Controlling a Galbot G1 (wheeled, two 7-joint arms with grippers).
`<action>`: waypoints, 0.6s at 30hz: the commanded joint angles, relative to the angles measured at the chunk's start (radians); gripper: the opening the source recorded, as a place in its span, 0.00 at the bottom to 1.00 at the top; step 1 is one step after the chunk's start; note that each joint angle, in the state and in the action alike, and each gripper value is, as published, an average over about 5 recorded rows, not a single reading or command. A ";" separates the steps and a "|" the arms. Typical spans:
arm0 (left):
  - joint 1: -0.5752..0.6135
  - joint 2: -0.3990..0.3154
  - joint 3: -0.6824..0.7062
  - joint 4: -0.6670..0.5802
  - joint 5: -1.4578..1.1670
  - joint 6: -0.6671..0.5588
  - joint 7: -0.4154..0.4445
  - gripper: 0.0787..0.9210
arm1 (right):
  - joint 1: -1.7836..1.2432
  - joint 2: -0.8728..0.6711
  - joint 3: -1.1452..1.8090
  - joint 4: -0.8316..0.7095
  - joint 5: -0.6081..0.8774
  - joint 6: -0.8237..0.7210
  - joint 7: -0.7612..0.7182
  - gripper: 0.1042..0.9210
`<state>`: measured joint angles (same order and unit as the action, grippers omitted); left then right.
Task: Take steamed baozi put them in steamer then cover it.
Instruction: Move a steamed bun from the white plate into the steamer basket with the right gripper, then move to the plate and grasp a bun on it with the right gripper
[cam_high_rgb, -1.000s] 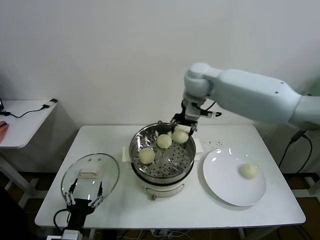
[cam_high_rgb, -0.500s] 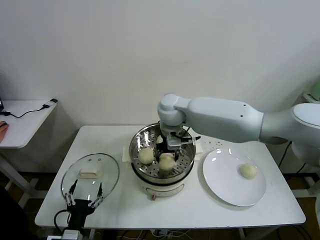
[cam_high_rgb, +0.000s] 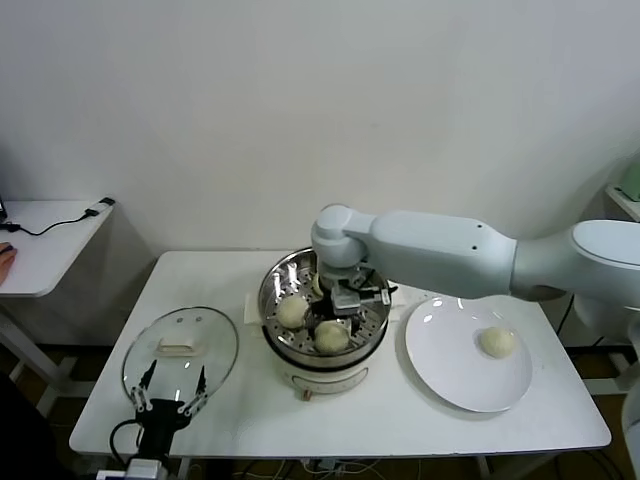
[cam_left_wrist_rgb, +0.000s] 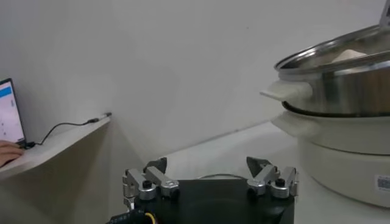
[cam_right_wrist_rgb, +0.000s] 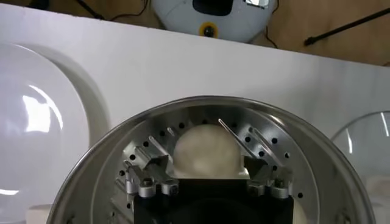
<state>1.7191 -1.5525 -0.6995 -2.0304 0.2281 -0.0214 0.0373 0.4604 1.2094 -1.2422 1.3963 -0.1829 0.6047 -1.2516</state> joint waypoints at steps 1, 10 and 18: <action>-0.001 0.003 0.000 0.001 -0.001 -0.001 0.000 0.88 | 0.041 -0.048 0.036 -0.017 0.023 0.002 0.006 0.88; 0.000 0.013 -0.001 -0.009 -0.004 0.000 0.000 0.88 | 0.260 -0.225 -0.091 -0.092 0.256 -0.221 0.203 0.88; -0.002 0.019 0.003 -0.013 -0.017 -0.004 0.000 0.88 | 0.324 -0.509 -0.217 -0.002 0.516 -0.727 0.296 0.88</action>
<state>1.7167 -1.5355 -0.6970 -2.0416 0.2170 -0.0236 0.0367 0.6691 0.9854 -1.3297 1.3481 0.0492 0.3537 -1.0908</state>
